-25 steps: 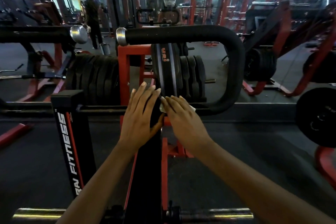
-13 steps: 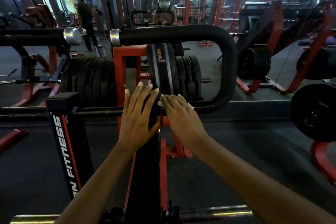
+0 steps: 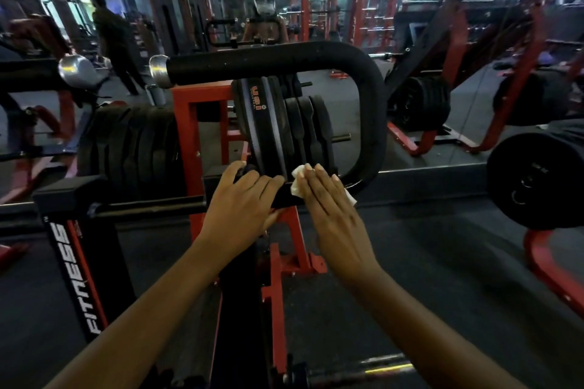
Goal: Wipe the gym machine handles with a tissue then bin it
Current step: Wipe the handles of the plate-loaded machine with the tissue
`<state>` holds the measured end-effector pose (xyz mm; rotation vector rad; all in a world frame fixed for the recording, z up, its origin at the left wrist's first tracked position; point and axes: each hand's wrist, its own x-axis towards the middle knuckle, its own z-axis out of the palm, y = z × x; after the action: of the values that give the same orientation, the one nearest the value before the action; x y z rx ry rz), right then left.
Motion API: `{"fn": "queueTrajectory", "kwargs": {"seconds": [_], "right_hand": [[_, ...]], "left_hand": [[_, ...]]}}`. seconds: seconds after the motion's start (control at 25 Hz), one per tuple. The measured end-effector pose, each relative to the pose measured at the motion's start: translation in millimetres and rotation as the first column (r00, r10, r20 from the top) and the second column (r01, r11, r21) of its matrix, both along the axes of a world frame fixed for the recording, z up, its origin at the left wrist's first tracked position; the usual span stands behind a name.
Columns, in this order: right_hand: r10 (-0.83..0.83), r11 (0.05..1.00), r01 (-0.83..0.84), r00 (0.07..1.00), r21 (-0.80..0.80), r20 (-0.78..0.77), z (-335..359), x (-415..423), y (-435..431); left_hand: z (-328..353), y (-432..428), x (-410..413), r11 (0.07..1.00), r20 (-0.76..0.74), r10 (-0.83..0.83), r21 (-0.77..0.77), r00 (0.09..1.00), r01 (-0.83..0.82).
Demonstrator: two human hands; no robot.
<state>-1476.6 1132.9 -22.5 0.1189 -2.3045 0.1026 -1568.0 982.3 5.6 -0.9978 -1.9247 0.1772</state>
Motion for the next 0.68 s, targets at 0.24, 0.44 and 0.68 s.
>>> {"fn": "queueTrajectory", "kwargs": {"seconds": [0.24,0.44,0.68], "right_hand": [[-0.008,0.993,0.016,0.998,0.118,-0.069,1.8,16.3,60.5],[0.1,0.994,-0.095,0.989,0.055,-0.109,-11.2,-4.0,9.8],[0.146,0.924,-0.124,0.989,0.362,-0.033,5.4,19.9,95.5]], "left_hand": [[-2.0,-0.2,-3.4,1.0,0.0,-0.007,0.0,1.0,0.007],[0.2,-2.2,0.2,1.0,-0.003,-0.016,-0.018,1.0,0.016],[-0.8,17.9,25.5,0.994,0.189,0.016,0.101,0.982,-0.035]]}}
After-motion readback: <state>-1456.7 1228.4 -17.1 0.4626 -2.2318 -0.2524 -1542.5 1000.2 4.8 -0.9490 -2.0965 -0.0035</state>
